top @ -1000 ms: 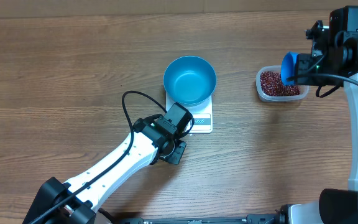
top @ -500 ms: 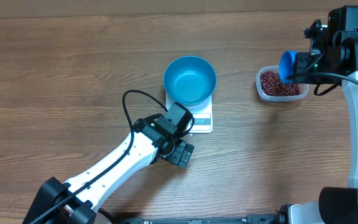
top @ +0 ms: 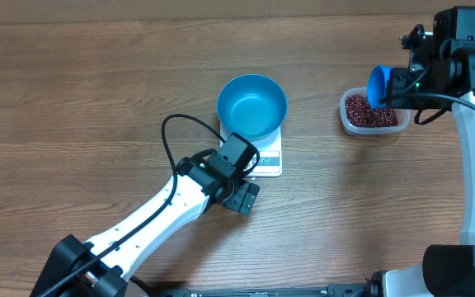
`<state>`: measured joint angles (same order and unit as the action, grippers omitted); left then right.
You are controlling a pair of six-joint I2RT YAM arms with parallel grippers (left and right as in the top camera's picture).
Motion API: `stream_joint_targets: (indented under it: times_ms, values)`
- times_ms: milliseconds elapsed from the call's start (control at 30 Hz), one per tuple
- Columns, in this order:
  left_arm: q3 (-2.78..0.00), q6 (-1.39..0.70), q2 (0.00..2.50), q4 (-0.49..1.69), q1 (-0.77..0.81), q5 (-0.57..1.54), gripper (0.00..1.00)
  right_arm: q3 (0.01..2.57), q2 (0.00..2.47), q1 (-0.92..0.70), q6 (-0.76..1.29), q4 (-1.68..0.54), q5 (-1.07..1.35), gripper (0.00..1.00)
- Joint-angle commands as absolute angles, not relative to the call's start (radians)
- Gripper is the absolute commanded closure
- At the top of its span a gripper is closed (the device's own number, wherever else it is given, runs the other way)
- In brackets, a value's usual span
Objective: Scoop item into bowl and weigh 150g on scale
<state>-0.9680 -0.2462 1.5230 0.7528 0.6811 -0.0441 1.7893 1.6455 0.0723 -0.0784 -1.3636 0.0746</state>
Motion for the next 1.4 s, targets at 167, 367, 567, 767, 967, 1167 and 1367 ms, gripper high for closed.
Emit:
stream_joint_targets:
  times_ms: [167, 367, 567, 767, 967, 1167, 1367]
  values:
    - [-0.966, -0.183, 1.517, 0.618, 0.681, -0.111, 0.0, 1.787, 1.646, 0.074, -0.08, -1.355, 0.083, 0.96]
    - [-0.966, -0.187, 1.517, 0.564, 0.681, -0.112, 0.0, 1.787, 1.646, 0.074, -0.08, -1.354, 0.083, 0.96]
    - [-0.966, -0.188, 1.517, 0.585, 0.682, -0.11, 0.06, 1.787, 1.646, 0.074, -0.08, -1.355, 0.083, 0.96]
    - [-0.966, -0.188, 1.517, 0.617, 0.682, -0.11, 0.2, 1.787, 1.646, 0.074, -0.08, -1.354, 0.083, 0.96]
    - [-0.966, -0.187, 1.517, 0.636, 0.681, -0.107, 0.0, 1.787, 1.647, 0.074, -0.08, -1.364, 0.083, 0.96]
    - [-0.966, -0.187, 1.517, 0.638, 0.681, -0.107, 0.0, 1.786, 1.647, 0.074, -0.08, -1.385, 0.083, 0.96]
    - [-0.967, -0.202, 1.517, 0.638, 0.681, -0.11, 0.01, 1.786, 1.647, 0.074, -0.08, -1.385, 0.083, 0.96]
